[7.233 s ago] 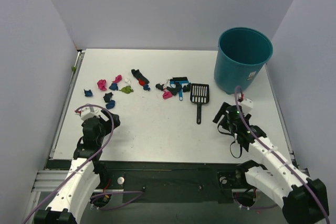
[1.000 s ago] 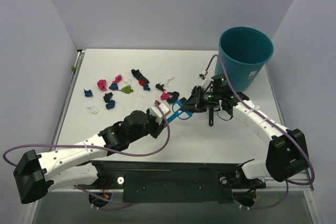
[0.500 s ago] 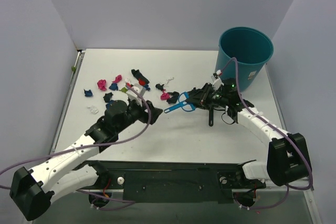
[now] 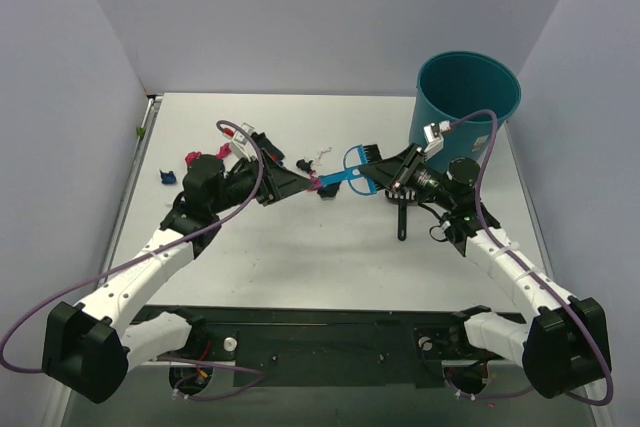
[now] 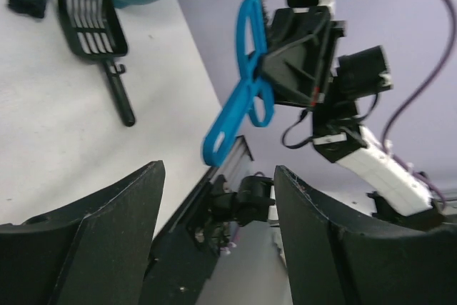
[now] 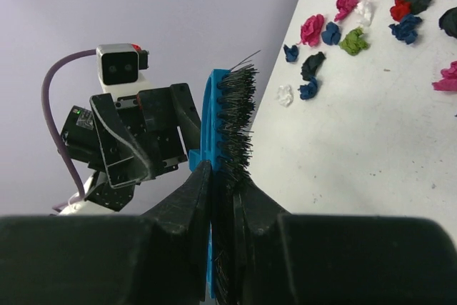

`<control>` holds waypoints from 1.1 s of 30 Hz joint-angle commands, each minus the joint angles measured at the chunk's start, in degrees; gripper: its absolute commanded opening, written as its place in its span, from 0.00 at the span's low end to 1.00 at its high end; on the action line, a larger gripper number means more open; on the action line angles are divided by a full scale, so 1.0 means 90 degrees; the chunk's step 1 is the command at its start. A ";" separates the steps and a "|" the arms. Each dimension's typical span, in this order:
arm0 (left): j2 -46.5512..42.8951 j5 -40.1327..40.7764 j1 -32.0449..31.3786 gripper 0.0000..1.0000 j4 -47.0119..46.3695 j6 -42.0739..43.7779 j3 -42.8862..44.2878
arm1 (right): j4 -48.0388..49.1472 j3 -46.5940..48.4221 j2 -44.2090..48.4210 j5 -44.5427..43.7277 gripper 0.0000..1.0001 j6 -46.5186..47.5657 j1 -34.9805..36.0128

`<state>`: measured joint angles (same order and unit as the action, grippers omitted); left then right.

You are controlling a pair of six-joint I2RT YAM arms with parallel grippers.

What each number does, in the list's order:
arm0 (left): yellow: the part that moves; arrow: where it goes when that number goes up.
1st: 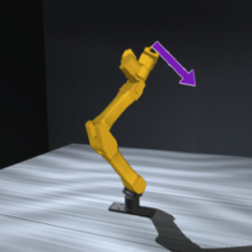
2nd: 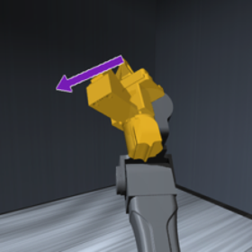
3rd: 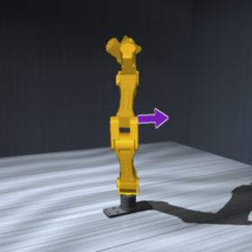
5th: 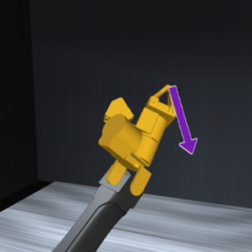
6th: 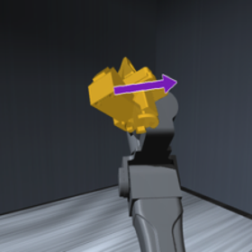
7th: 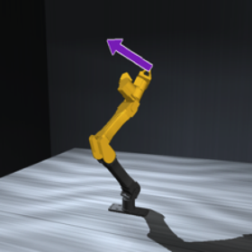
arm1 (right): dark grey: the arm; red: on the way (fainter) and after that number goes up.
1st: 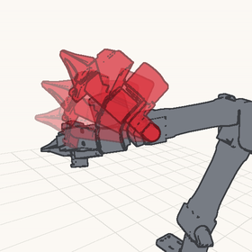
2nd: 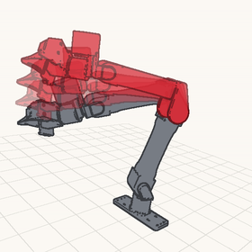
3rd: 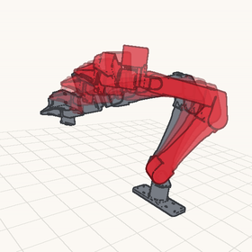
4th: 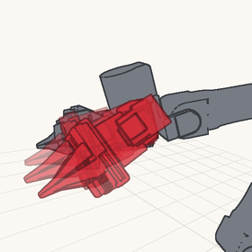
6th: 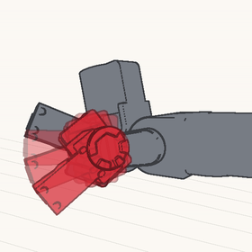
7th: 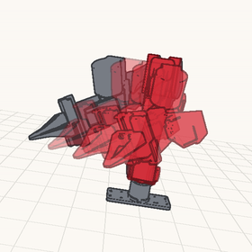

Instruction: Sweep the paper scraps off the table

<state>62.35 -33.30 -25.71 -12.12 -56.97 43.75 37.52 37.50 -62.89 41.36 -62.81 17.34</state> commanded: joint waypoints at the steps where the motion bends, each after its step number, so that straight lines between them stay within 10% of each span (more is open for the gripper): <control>1: 0.0074 -0.0753 0.0074 0.73 -0.1037 -0.1130 0.0197 | 0.1681 -0.0192 -0.0121 0.0121 0.00 -0.0746 0.0065; 33: 0.0494 -0.0841 0.0074 0.59 -0.1857 -0.1912 -0.0027 | 0.1914 0.0297 -0.0795 -0.0280 0.00 -0.0668 0.0915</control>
<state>66.94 -39.92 -25.15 -24.51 -73.97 43.48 46.00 37.80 -69.25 39.79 -66.65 25.23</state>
